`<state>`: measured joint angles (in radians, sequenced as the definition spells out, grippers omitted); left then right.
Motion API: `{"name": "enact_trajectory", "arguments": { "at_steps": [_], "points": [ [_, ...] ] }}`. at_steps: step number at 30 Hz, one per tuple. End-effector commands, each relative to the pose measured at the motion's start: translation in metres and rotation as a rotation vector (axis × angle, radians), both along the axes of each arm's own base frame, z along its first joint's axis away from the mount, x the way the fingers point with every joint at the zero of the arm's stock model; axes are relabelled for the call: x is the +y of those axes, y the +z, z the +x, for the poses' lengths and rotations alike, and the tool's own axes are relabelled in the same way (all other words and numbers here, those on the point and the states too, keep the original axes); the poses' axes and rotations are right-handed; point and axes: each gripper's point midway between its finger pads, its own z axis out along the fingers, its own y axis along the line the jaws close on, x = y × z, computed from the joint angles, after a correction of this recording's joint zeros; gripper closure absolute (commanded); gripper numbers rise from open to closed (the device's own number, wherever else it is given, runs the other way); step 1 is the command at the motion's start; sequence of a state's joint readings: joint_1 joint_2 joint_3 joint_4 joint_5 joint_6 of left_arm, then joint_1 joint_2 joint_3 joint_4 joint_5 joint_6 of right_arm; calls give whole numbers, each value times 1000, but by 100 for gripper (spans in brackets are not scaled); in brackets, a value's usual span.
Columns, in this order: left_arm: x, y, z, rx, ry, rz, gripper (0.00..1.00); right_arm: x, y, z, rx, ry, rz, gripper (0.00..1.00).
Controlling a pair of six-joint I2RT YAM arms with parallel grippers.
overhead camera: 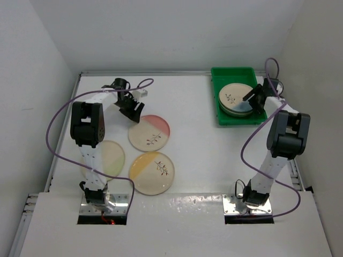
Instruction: Place the plates into the plastic bin on the countertop
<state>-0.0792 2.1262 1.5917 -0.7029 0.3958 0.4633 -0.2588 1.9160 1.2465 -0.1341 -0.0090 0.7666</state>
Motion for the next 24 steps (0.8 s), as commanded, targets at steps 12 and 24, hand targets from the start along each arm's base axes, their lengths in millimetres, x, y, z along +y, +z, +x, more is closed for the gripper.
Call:
{"name": "enact_trajectory", "arguments": {
  "at_steps": [12, 24],
  "points": [
    [11, -31, -30, 123, -23, 51, 40, 22, 48, -32, 69, 128, -321, 28],
    [-39, -17, -56, 249, -144, -174, 100, 177, 85, -38, -207, 722, -263, 18]
  ]
}}
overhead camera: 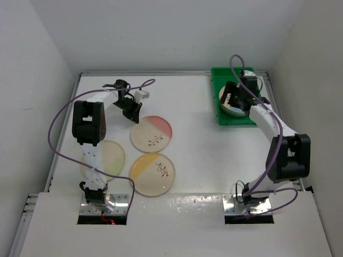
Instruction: Place the plates into the plastic bin on the countertop
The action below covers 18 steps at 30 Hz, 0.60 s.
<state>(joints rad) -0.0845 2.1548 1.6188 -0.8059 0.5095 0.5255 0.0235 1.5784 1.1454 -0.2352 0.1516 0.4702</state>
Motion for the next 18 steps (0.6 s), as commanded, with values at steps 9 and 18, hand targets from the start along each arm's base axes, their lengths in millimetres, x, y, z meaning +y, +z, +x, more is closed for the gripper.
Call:
{"name": "enact_trajectory", "arguments": {
  "at_steps": [9, 18],
  "points": [
    [-39, 83, 3, -152, -169, -164, 100, 273, -82, -34, 246, 972, 447, 17],
    [-52, 111, 10, -259, -186, -187, 100, 322, -124, -19, 327, 911, 728, 20]
  ]
}}
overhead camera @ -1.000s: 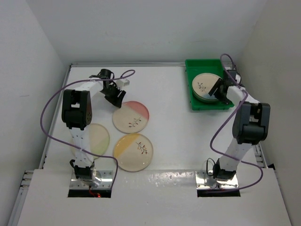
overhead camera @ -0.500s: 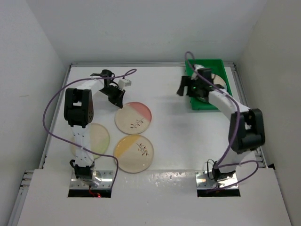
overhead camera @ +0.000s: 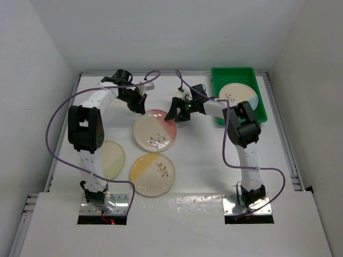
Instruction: Place the plates into the plastic bin on the countertop
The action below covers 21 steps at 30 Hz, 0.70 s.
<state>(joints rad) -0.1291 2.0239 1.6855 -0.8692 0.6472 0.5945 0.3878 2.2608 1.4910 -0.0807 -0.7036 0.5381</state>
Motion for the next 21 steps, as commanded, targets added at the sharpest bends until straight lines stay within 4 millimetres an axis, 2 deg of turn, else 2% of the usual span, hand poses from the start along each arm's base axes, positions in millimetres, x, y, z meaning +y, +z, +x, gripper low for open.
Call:
{"name": "enact_trajectory", "arguments": {
  "at_steps": [1, 2, 3, 4, 5, 6, 7, 8, 9, 10, 12, 17, 18, 19, 21],
  "points": [
    [-12, 32, 7, -92, -36, -60, 100, 17, -2, 3, 54, 1, 122, 24],
    [-12, 29, 9, -95, -36, -60, 100, 19, -5, -3, 79, 10, 134, 36],
    [-12, 27, 10, -93, -29, -63, 100, 23, -2, -11, 107, 42, 182, 44],
    [-13, 28, 12, -98, -20, -68, 100, 27, 1, -12, 101, 48, 211, 58],
    [-12, 23, 13, -91, -16, -57, 100, 26, 2, -29, 145, 66, 235, 63],
    [-12, 24, 16, -97, -9, -61, 100, 27, 12, -22, 87, 70, 271, 69],
    [-11, 23, 16, -98, -5, -51, 100, 26, 16, -26, 107, 68, 289, 75],
    [-11, 19, 16, -89, -5, -50, 100, 19, 19, -28, 115, 53, 297, 89],
    [-11, 20, 18, -98, -5, -51, 100, 17, 25, -28, 90, 54, 316, 96],
    [-10, 14, 19, -87, -1, -41, 100, 16, 35, -28, 97, 36, 345, 100],
    [-10, 13, 19, -87, -1, -41, 100, 5, 45, -21, 65, 5, 377, 100],
    [-8, 17, 27, -89, 37, -35, 100, -12, 95, 4, -30, -73, 482, 100],
    [-3, 23, 33, -110, 51, -29, 95, -17, 112, 11, -60, -102, 493, 100],
    [-3, 26, 35, -108, 63, -35, 86, -21, 119, 17, -79, -125, 497, 100],
    [12, 34, 44, -109, 126, -59, 69, -28, 140, 25, -118, -161, 515, 100]
  ]
}}
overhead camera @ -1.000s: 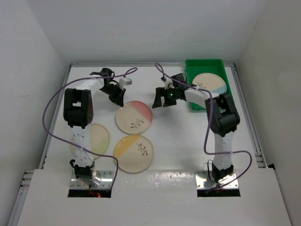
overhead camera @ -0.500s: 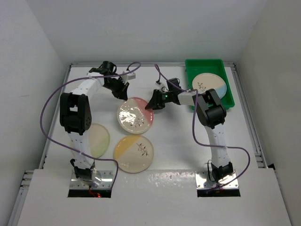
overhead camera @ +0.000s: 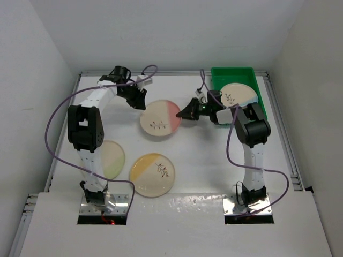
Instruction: Place the plates into the plastic bin on the countertop
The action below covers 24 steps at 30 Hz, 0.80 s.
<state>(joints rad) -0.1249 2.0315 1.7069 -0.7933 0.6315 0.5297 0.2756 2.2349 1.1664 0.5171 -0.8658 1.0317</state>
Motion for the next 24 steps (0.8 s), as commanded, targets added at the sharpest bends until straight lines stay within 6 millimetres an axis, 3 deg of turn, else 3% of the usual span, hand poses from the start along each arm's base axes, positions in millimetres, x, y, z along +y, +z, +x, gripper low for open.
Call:
{"name": "enact_trajectory", "arguments": {
  "at_steps": [1, 2, 5, 7, 8, 9, 10, 12, 13, 18, 20, 24],
  "points": [
    [16, 37, 28, -85, 86, -54, 65, -11, 146, 34, -354, -46, 174, 100],
    [22, 38, 32, -90, 111, -52, 63, -19, 163, 39, -394, -101, 180, 100],
    [40, 43, 37, -112, 157, -21, 58, -71, 192, 56, -444, -308, 186, 100],
    [44, 40, 26, -113, 148, 6, 54, -130, 199, 62, -453, -499, 157, 100],
    [41, 36, 20, -114, 114, 20, 52, -167, 196, 72, -442, -623, 129, 100],
    [36, 34, 15, -121, 89, 41, 49, -188, 194, 76, -434, -712, 107, 100],
    [32, 22, -1, -77, 58, 63, 49, -227, 179, 68, -395, -819, 71, 100],
    [15, 15, -18, -70, -38, 78, 48, -264, 171, 61, -353, -965, 18, 100],
    [11, 7, -28, -44, -66, 86, 46, -294, 166, 57, -338, -1044, -4, 100],
    [-26, -5, -67, 21, -231, 81, 46, -355, 137, 39, -265, -1223, -138, 100],
    [-35, -17, -82, 68, -277, 92, 45, -369, 129, 40, -242, -1249, -160, 100],
    [-51, -33, -106, 114, -363, 117, 45, -377, 111, 44, -209, -1240, -225, 100]
  ]
}}
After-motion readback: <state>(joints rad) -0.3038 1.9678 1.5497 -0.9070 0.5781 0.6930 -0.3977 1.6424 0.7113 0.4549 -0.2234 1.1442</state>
